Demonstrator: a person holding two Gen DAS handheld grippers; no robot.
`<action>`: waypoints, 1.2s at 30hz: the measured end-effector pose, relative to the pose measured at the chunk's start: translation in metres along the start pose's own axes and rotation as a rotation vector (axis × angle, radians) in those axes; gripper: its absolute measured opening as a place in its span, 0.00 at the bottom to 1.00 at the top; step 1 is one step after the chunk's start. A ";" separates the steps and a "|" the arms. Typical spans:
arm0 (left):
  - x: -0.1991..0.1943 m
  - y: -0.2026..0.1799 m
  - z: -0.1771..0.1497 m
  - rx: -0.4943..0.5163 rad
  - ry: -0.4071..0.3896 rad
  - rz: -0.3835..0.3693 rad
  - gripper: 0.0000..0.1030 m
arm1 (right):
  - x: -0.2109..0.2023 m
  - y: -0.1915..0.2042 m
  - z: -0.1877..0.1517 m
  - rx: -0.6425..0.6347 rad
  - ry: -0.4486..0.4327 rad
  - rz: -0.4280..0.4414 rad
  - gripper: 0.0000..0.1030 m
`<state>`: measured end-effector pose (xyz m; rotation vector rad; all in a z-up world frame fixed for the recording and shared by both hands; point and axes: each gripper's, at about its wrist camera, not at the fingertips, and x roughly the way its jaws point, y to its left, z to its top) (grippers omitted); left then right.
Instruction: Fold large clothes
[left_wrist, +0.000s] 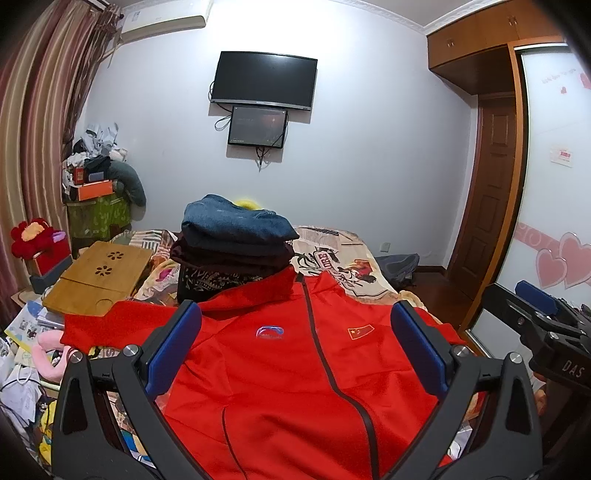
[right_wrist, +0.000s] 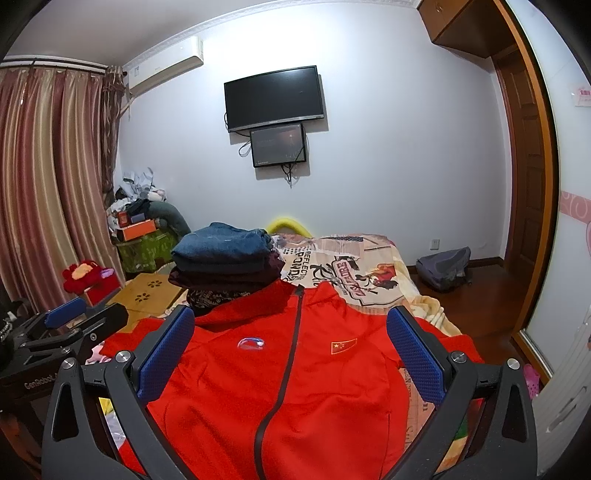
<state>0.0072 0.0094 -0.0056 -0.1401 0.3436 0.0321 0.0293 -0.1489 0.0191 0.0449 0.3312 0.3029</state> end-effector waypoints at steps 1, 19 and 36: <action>0.003 0.002 0.000 -0.003 0.003 0.005 1.00 | 0.002 0.000 0.000 -0.001 0.003 -0.001 1.00; 0.083 0.142 0.015 -0.127 0.064 0.257 1.00 | 0.092 -0.023 0.012 -0.034 0.107 -0.035 1.00; 0.187 0.407 -0.121 -0.766 0.509 0.304 0.93 | 0.198 -0.041 -0.025 -0.041 0.436 -0.018 1.00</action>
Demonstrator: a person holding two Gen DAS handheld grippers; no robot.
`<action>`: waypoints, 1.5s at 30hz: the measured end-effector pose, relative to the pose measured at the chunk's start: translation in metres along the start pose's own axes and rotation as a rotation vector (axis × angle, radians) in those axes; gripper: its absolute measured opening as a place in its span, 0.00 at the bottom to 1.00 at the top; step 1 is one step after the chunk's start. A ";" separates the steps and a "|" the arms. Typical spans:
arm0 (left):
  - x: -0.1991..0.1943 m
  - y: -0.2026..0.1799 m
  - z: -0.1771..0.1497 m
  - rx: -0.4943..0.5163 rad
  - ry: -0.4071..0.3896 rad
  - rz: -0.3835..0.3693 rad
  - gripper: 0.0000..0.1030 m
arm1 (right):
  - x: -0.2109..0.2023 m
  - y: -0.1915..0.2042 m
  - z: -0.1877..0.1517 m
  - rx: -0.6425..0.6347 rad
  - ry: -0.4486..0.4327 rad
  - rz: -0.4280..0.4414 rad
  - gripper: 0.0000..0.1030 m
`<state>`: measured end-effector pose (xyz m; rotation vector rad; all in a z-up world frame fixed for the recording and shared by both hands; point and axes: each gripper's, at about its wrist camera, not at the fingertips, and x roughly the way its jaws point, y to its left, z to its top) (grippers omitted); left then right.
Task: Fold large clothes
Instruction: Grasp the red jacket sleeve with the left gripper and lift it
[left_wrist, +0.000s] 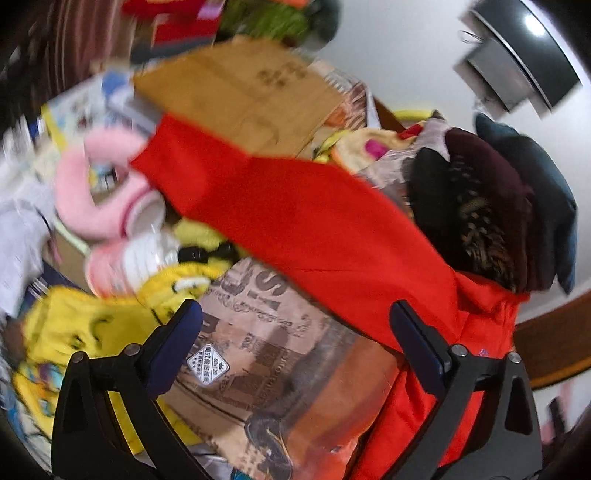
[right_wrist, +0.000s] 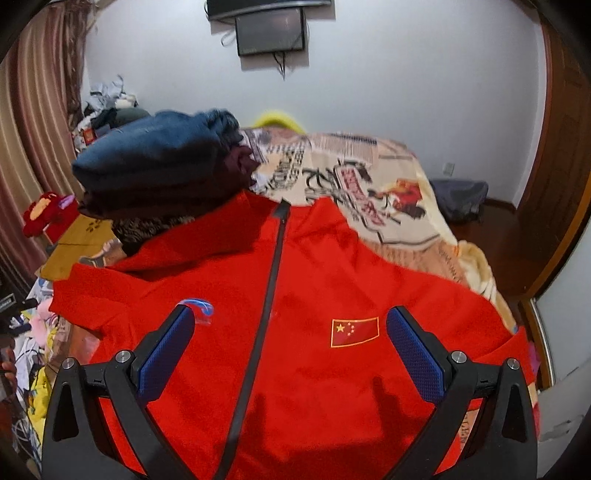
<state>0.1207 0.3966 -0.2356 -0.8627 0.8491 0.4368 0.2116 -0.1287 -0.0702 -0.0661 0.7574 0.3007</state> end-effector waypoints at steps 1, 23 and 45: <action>0.007 0.005 0.002 -0.026 0.018 -0.017 0.90 | 0.005 -0.002 0.002 0.001 0.013 -0.003 1.00; 0.034 -0.018 0.061 0.023 -0.135 0.140 0.02 | 0.035 -0.013 0.007 0.021 0.095 -0.029 1.00; -0.089 -0.354 -0.055 0.819 -0.382 -0.249 0.01 | -0.008 -0.042 0.016 0.010 -0.005 0.019 1.00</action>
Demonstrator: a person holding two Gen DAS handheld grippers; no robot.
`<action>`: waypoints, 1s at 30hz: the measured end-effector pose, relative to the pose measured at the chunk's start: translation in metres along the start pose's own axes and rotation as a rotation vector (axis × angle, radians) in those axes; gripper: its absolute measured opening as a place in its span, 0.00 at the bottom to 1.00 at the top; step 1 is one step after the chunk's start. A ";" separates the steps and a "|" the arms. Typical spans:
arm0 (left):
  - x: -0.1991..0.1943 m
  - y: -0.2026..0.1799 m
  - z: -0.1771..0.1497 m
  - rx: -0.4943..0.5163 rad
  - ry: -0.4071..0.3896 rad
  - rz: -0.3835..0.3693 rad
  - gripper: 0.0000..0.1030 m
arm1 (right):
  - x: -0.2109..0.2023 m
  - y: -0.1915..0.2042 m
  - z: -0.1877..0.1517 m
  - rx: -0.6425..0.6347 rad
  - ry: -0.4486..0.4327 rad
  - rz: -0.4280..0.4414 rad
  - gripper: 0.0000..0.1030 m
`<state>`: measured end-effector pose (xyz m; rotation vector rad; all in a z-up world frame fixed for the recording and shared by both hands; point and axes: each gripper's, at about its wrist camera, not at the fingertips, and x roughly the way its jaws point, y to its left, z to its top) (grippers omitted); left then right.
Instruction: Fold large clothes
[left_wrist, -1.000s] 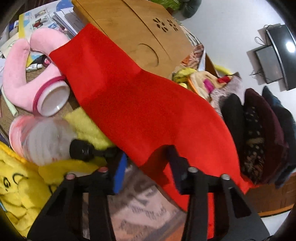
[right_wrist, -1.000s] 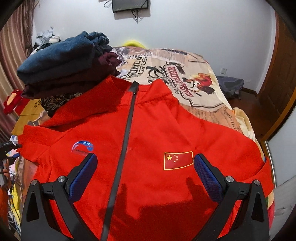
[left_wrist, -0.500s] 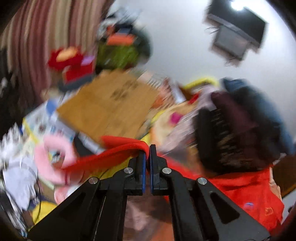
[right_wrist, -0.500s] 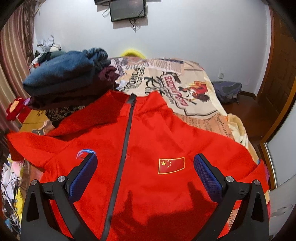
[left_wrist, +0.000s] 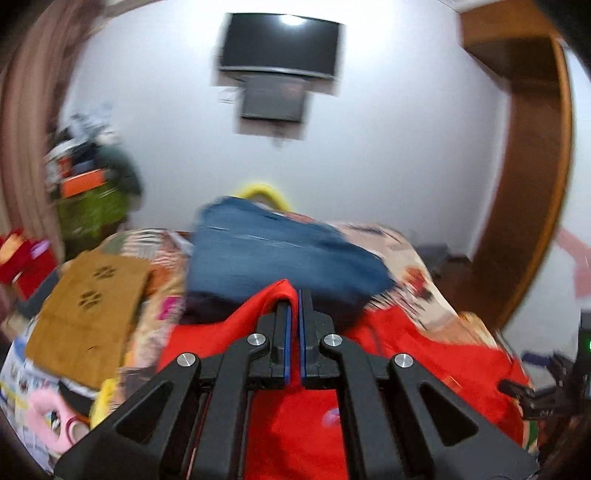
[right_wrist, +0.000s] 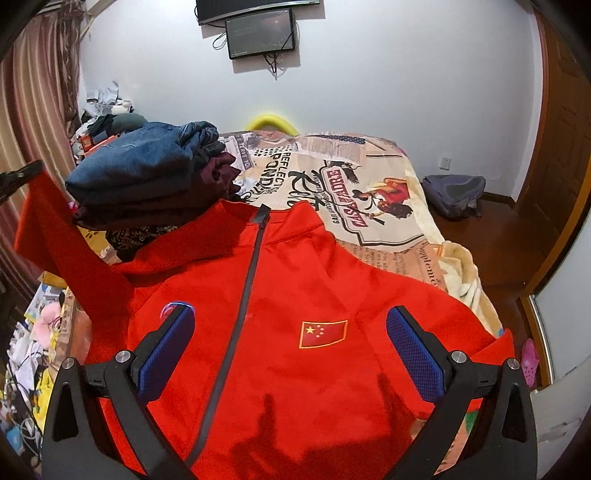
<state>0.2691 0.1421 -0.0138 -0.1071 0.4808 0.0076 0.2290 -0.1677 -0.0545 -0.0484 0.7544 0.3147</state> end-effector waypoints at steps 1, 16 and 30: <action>0.010 -0.019 -0.005 0.035 0.026 -0.027 0.01 | -0.001 -0.003 -0.001 0.001 0.000 0.002 1.00; 0.124 -0.151 -0.164 0.291 0.599 -0.219 0.02 | 0.003 -0.022 -0.024 -0.045 0.071 0.003 1.00; 0.046 -0.065 -0.120 0.249 0.428 -0.067 0.55 | 0.007 0.044 -0.010 -0.178 0.070 0.080 1.00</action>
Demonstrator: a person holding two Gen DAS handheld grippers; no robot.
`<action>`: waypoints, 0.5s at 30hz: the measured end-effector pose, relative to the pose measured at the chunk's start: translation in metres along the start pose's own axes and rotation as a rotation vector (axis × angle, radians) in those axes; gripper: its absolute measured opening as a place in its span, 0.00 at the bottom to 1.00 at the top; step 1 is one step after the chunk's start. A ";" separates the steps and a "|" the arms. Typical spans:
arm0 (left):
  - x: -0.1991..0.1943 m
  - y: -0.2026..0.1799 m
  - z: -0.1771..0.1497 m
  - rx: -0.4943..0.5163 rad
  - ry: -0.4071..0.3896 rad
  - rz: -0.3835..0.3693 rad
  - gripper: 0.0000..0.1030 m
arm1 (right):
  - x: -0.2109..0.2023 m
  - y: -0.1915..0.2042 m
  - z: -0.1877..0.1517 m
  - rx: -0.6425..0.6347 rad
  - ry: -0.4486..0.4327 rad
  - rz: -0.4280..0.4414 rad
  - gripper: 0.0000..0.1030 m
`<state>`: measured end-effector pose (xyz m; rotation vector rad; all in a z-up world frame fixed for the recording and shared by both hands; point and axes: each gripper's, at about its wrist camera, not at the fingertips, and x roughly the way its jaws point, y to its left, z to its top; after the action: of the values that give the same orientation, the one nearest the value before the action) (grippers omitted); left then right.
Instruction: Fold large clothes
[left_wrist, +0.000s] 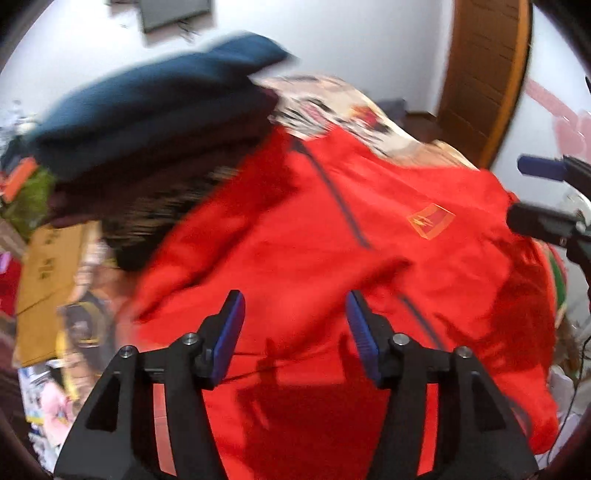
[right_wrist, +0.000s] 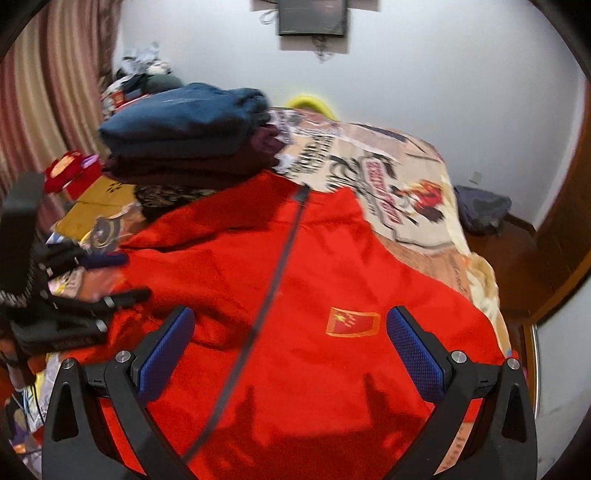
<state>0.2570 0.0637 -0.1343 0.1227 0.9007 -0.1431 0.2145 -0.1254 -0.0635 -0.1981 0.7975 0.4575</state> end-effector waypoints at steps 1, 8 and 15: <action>-0.011 0.014 -0.004 -0.011 -0.017 0.028 0.56 | 0.002 0.008 0.003 -0.017 0.002 0.011 1.00; -0.042 0.090 -0.035 -0.109 -0.046 0.164 0.67 | 0.038 0.078 0.022 -0.174 0.065 0.105 1.00; -0.023 0.137 -0.075 -0.217 0.040 0.183 0.67 | 0.105 0.132 0.019 -0.309 0.231 0.153 1.00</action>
<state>0.2088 0.2124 -0.1564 0.0053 0.9344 0.1276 0.2288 0.0313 -0.1274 -0.4859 0.9703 0.7111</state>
